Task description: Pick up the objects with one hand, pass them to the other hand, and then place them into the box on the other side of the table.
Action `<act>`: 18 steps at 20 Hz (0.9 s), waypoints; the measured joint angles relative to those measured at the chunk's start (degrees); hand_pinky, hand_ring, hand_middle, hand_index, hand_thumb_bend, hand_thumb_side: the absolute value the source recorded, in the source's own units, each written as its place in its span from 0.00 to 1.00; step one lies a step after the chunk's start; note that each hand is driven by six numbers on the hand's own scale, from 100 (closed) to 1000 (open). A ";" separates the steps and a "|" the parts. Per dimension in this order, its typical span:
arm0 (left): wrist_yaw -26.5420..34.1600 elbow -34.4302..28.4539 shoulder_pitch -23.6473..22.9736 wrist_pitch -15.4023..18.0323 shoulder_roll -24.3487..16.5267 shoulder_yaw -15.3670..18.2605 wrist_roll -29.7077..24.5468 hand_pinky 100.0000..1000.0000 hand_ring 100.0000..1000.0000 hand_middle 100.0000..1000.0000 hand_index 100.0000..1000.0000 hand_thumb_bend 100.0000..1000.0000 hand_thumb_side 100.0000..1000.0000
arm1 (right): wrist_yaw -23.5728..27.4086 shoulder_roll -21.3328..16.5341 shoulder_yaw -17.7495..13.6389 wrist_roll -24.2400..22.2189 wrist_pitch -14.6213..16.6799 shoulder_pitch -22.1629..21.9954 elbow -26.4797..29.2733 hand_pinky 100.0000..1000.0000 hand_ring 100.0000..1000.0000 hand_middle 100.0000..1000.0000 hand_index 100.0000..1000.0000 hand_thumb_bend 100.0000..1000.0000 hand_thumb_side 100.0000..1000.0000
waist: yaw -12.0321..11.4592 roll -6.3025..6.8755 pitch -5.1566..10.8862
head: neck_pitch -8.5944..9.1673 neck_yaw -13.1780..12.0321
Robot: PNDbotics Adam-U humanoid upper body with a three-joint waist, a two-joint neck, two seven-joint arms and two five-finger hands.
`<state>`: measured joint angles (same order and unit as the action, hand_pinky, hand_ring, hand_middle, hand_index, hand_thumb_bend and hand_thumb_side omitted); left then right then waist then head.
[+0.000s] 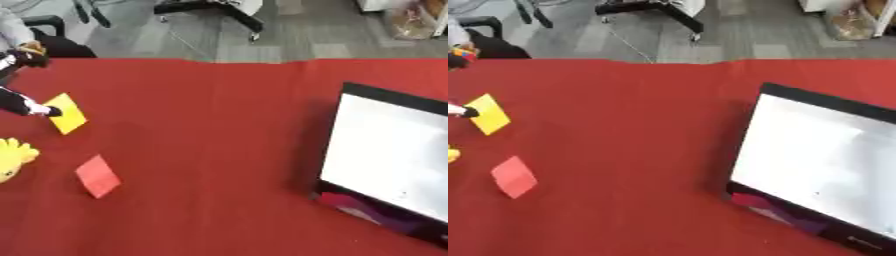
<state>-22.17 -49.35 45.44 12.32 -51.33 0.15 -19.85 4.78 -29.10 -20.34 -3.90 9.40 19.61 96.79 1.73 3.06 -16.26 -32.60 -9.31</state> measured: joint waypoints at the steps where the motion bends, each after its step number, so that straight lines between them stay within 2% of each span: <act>1: 0.10 0.11 0.01 -0.03 0.00 0.00 -0.13 1.00 0.92 0.78 0.88 0.72 0.12 | -0.02 0.00 0.00 0.00 0.00 0.00 0.00 0.90 1.00 1.00 0.99 0.00 0.63 | 0.09 0.03 -0.18 | 0.00 -0.05; 4: -0.08 0.22 0.09 -0.28 0.00 -0.01 -1.15 1.00 0.92 0.79 0.88 0.73 0.14 | -0.05 0.00 0.00 0.01 0.01 0.02 0.00 0.90 1.00 1.00 0.98 0.00 0.63 | 0.36 0.17 -0.45 | 0.01 -0.07; 9: -1.63 0.87 0.43 -1.62 0.01 0.02 -1.94 1.00 0.92 0.79 0.88 0.76 0.13 | -0.22 0.00 0.01 -0.01 0.02 0.07 0.00 0.90 1.00 1.00 0.98 0.00 0.64 | 0.70 0.52 -1.22 | 0.01 -0.09; 11: -2.72 1.10 0.45 -2.70 0.03 0.08 -1.03 1.00 0.93 0.80 0.87 0.76 0.10 | -0.30 0.00 0.01 -0.04 0.03 0.09 0.00 0.90 1.00 1.00 0.98 0.00 0.64 | 0.76 0.62 -1.37 | 0.01 -0.14; 18: -6.37 1.64 0.91 -5.79 0.24 0.40 2.79 1.00 0.93 0.80 0.87 0.75 0.09 | -0.44 0.00 0.02 -0.07 0.06 0.11 -0.01 0.90 1.00 1.00 0.98 0.00 0.65 | 1.38 0.75 -1.85 | 0.06 -0.95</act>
<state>-28.54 -47.71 46.35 6.53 -51.09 0.56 -17.06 4.34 -29.10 -20.32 -3.98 9.47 19.72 96.79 3.11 3.82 -18.11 -32.54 -10.26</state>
